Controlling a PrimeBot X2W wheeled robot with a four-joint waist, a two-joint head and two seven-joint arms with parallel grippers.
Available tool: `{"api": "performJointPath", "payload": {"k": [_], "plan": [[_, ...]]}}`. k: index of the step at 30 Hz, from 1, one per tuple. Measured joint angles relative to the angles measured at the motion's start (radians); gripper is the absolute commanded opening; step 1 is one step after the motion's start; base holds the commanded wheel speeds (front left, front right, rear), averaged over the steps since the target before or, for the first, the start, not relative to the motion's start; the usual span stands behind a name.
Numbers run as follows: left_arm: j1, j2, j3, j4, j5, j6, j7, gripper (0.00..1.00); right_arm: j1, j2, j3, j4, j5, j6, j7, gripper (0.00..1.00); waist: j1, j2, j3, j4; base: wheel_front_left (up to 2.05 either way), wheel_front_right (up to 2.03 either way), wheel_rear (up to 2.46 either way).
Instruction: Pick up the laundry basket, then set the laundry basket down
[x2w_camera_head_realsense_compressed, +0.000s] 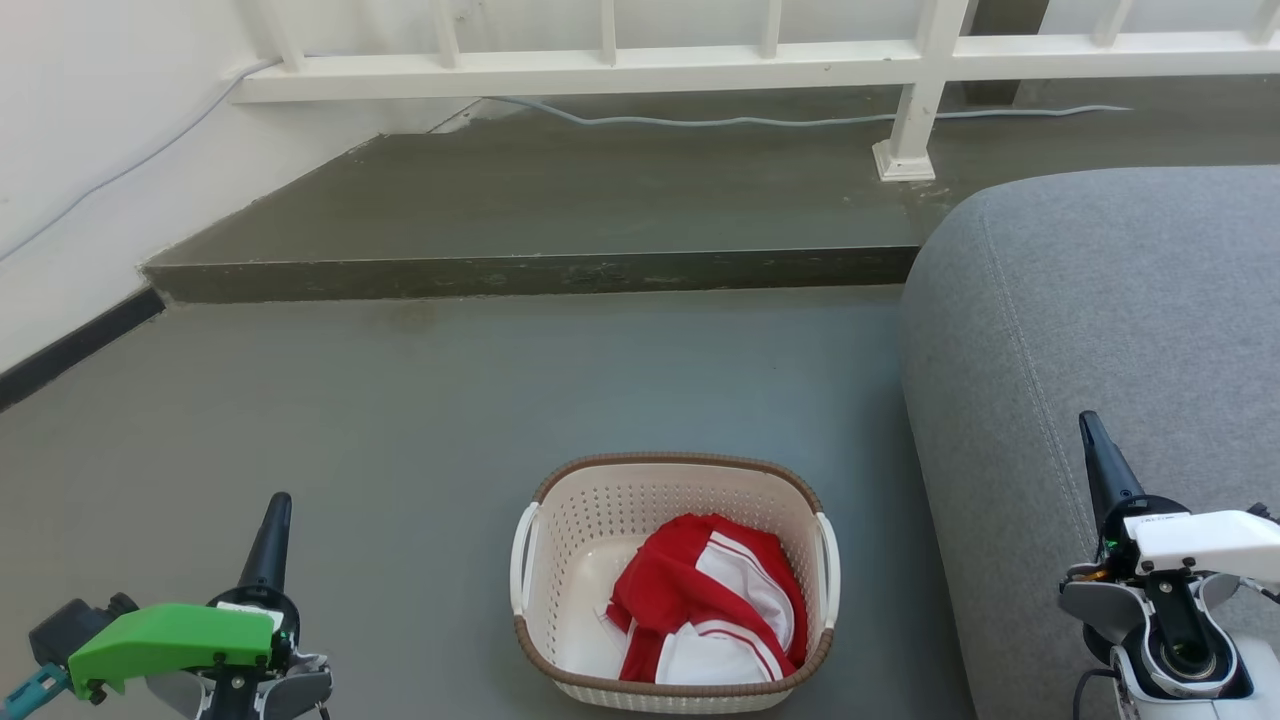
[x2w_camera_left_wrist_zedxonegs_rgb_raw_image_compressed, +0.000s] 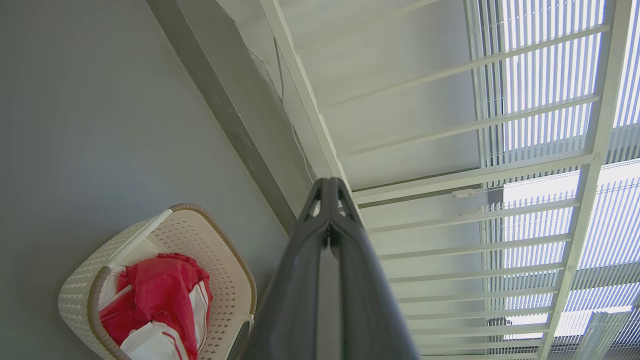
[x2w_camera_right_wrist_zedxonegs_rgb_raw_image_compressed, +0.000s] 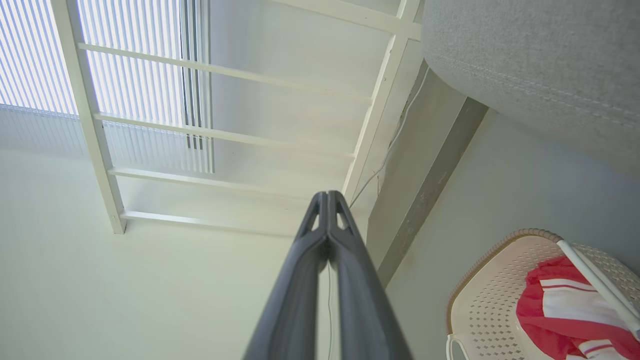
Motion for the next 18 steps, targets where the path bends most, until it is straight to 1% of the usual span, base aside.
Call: {"api": "performJointPath", "payload": {"k": [2,18], "plan": [[-0.001,0.0,0.004,0.002,-0.04,0.0,0.009,0.0,-0.001,0.002,-0.006,0.0,0.035,0.005,0.01,0.0,0.0,0.0,0.0,0.001,0.0,0.0,0.0],[-0.006,0.001,0.037,0.014,-0.231,0.0,0.057,0.0,-0.006,0.007,-0.045,0.0,0.244,0.006,0.064,0.0,0.0,0.0,-0.002,0.005,0.0,0.0,0.0]]}}
